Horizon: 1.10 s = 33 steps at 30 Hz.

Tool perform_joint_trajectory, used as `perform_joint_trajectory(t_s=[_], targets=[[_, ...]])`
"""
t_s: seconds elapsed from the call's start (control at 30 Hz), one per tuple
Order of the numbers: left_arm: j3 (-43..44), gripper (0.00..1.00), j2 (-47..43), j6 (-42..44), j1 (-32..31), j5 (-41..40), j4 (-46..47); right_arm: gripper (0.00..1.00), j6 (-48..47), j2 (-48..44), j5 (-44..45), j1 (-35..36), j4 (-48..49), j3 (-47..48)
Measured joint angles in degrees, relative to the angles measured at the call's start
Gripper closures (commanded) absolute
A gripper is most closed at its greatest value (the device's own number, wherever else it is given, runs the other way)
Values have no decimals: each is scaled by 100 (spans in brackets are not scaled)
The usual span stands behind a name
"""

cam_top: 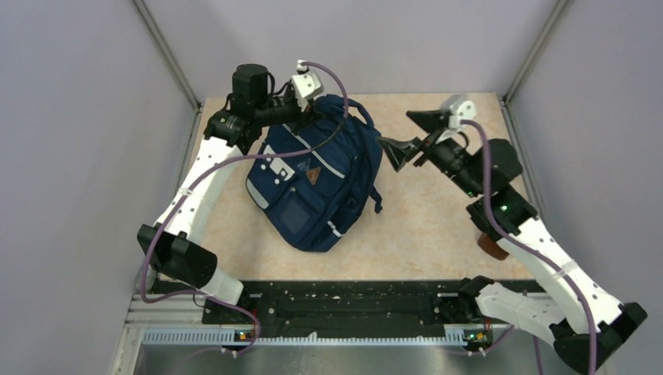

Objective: Pack the student bag
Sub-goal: Adjust the student bag at the center of the board.

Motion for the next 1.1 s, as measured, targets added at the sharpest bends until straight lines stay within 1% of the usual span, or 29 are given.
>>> perform_joint_trajectory(t_s=[0.17, 0.27, 0.37, 0.47, 0.53, 0.57, 0.6, 0.7, 0.73, 0.77, 0.87, 1.03, 1.1], targets=[[-105, 100, -22, -337, 11, -243, 227, 7, 444, 247, 299, 0, -28, -1213], [-111, 100, -44, -444, 13, -354, 245, 8, 638, 417, 426, 0, 17, -1707], [-144, 100, -87, -496, 20, -400, 254, 8, 778, 605, 439, 0, 240, -1939], [-170, 100, -138, -560, 28, -450, 258, 7, 905, 901, 382, 0, 632, -1974], [-186, 100, -170, -605, 33, -470, 260, 10, 960, 1128, 372, 0, 949, -1974], [-201, 100, -195, -623, 35, -476, 264, 13, 964, 1252, 369, 0, 1108, -1971], [-216, 100, -225, -647, 39, -476, 267, 26, 962, 1405, 367, 0, 1268, -1969], [-260, 100, -315, -750, 44, -487, 280, 80, 833, 1888, 363, 0, 1423, -1784], [-278, 100, -350, -791, 50, -511, 286, 92, 796, 2059, 341, 0, 1366, -1626], [-291, 100, -378, -831, 57, -562, 313, 100, 782, 2216, 310, 20, 1250, -1408], [-352, 100, -531, -1073, 98, -800, 470, 100, 531, 2302, 350, 63, 756, -846], [-643, 100, -1215, -1714, 83, -1231, 798, 100, -46, 2203, 409, 72, -214, 186], [-702, 100, -1467, -2002, 74, -1274, 881, 100, -315, 2184, 411, 70, -553, 649]])
